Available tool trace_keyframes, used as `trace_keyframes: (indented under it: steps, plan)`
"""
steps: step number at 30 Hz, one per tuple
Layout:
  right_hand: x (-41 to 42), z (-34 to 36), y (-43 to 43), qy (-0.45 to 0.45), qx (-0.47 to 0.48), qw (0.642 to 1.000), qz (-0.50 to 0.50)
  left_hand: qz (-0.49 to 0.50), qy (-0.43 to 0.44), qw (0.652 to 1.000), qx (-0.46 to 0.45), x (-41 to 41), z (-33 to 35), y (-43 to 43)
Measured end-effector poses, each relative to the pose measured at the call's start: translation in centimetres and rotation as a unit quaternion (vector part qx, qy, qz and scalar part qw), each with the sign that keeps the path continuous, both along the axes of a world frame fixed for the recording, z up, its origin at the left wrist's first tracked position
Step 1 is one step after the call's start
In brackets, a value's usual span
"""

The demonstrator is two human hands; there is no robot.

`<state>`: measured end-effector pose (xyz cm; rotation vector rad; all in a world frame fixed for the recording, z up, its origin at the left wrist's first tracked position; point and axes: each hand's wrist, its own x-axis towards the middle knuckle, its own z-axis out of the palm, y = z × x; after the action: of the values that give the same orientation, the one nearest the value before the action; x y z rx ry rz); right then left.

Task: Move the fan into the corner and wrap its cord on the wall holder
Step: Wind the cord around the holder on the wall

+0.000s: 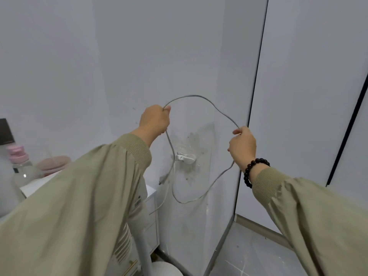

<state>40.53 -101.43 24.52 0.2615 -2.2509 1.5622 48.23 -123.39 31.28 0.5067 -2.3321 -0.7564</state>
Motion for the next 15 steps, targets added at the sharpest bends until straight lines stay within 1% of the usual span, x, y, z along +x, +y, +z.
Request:
trace_keyframes:
  steps: [1,3,5,6,7,8,9,11,12,13,14,15]
  plan:
    - [0.0,0.0,-0.4,0.0,-0.011,1.0,0.004,-0.05,0.004,0.997,0.051,0.2,0.4,0.4]
    - [-0.2,0.2,-1.0,0.001,-0.02,1.0,0.015,-0.134,0.003,0.981,0.14,0.8,1.0,1.0]
    - [-0.2,0.8,-1.4,0.006,-0.027,0.999,0.032,-0.185,0.009,0.961,0.207,1.3,1.3,1.0]
    - [-0.1,1.1,-1.5,0.006,-0.03,0.999,0.045,-0.213,-0.009,0.95,0.228,1.4,1.4,0.8]
    - [0.1,1.4,-1.6,0.002,-0.03,0.998,0.062,-0.242,-0.048,0.941,0.232,1.5,1.3,0.6]
    - [0.3,1.6,-1.7,-0.003,-0.023,0.996,0.082,-0.266,-0.118,0.931,0.219,1.6,1.0,0.3]
    - [0.5,1.7,-1.8,-0.006,-0.013,0.995,0.103,-0.288,-0.208,0.914,0.193,1.8,0.7,0.2]
    - [0.8,1.7,-2.0,-0.016,0.015,0.989,0.143,-0.295,-0.392,0.862,0.129,2.1,-0.4,-0.1]
    - [0.9,1.5,-2.1,-0.02,0.034,0.986,0.161,-0.275,-0.46,0.84,0.087,2.2,-0.9,-0.1]
    - [0.9,1.2,-2.2,-0.02,0.058,0.982,0.176,-0.249,-0.496,0.831,0.037,2.2,-1.5,0.0]
    - [0.8,1.0,-2.2,-0.016,0.092,0.977,0.19,-0.216,-0.502,0.838,-0.008,2.2,-2.1,0.1]
    - [0.7,0.6,-2.2,-0.012,0.135,0.97,0.201,-0.182,-0.484,0.855,-0.035,2.0,-2.7,0.1]
